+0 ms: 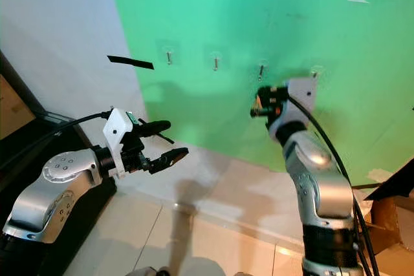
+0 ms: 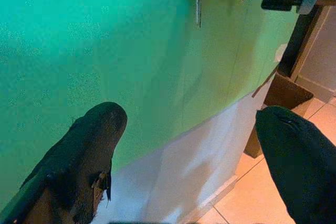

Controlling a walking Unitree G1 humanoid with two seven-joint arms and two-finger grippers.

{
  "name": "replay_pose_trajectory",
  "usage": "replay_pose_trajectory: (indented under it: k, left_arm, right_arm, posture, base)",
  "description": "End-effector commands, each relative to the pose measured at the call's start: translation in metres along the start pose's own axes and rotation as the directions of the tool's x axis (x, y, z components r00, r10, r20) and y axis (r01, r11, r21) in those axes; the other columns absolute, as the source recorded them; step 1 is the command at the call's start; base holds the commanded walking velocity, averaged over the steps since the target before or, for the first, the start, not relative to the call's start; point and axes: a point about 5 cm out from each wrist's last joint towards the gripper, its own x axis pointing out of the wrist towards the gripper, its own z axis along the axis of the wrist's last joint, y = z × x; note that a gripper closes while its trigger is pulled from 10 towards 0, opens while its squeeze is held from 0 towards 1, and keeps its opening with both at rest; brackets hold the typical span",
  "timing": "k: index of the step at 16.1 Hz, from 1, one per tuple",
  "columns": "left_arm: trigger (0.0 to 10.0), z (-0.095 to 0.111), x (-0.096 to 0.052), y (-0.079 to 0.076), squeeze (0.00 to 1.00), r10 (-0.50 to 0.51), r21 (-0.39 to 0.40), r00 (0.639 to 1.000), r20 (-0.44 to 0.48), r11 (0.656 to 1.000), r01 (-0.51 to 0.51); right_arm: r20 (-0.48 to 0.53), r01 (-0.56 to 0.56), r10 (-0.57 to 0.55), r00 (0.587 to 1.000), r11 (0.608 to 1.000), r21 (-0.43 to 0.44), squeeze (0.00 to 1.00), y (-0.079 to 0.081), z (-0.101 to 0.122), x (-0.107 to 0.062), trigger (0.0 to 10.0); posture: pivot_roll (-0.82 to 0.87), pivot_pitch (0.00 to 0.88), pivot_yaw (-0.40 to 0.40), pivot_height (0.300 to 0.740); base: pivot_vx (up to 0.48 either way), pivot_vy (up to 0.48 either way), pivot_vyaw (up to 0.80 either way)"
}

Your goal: Hang keys on a hook

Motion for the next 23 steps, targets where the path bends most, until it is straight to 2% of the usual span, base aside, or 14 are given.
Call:
replay_pose_trajectory:
  k: [1,5,7,9,12,17,23]
  left_arm:
    - [10.0,0.004,0.002,-0.001,0.00,-0.016,0.011,1.000,0.004,1.000,0.016]
    - [10.0,0.005,0.002,-0.003,0.00,-0.029,0.008,1.000,0.007,1.000,0.029]
    - [10.0,0.004,0.003,-0.006,0.00,-0.051,-0.001,0.999,0.007,0.999,0.051]
    - [10.0,0.005,0.002,-0.008,0.00,-0.062,-0.005,0.998,0.012,0.998,0.062]
    - [10.0,0.006,0.002,-0.007,0.00,-0.057,-0.002,0.998,0.013,0.998,0.058]
    - [10.0,0.006,0.003,-0.007,0.00,-0.063,-0.003,0.998,0.012,0.998,0.063]
    - [10.0,0.007,0.003,-0.006,0.00,-0.065,0.001,0.998,0.009,0.998,0.065]
  right_arm:
    - [0.035,-0.026,0.026,0.999,1.000,-0.002,0.00,0.000,0.009,-0.004,10.0]
    - [0.132,-0.148,0.138,0.982,0.986,0.070,0.00,0.005,0.023,-0.014,10.0]
    - [0.153,-0.216,0.202,0.967,0.973,0.077,0.00,0.011,0.027,-0.016,10.0]
    - [0.157,-0.225,0.211,0.965,0.971,0.079,0.00,0.013,0.027,-0.015,10.0]
    - [0.175,-0.170,0.149,0.973,0.979,0.111,0.00,0.008,0.029,-0.011,10.0]
    - [0.142,-0.033,0.011,0.990,0.988,0.149,0.00,-0.010,0.024,-0.008,10.0]
    - [0.101,0.095,-0.116,0.988,0.976,0.198,0.00,-0.026,0.017,-0.007,10.0]
  posture:
    - [-0.06,0.000,0.055,0.740]
    - [-0.06,0.000,0.057,0.740]
    - [-0.06,0.000,0.056,0.740]
    - [-0.06,0.000,0.056,0.740]
    - [-0.05,0.000,0.048,0.740]
    - [-0.06,0.000,0.053,0.740]
    - [-0.06,0.000,0.055,0.740]
  base:
    - [0.000,0.000,0.00]
    - [0.000,0.000,0.00]
    - [0.000,0.000,0.00]
    - [0.000,0.000,0.00]
    - [0.000,0.000,0.00]
    - [0.000,0.000,0.00]
    - [0.000,0.000,0.00]
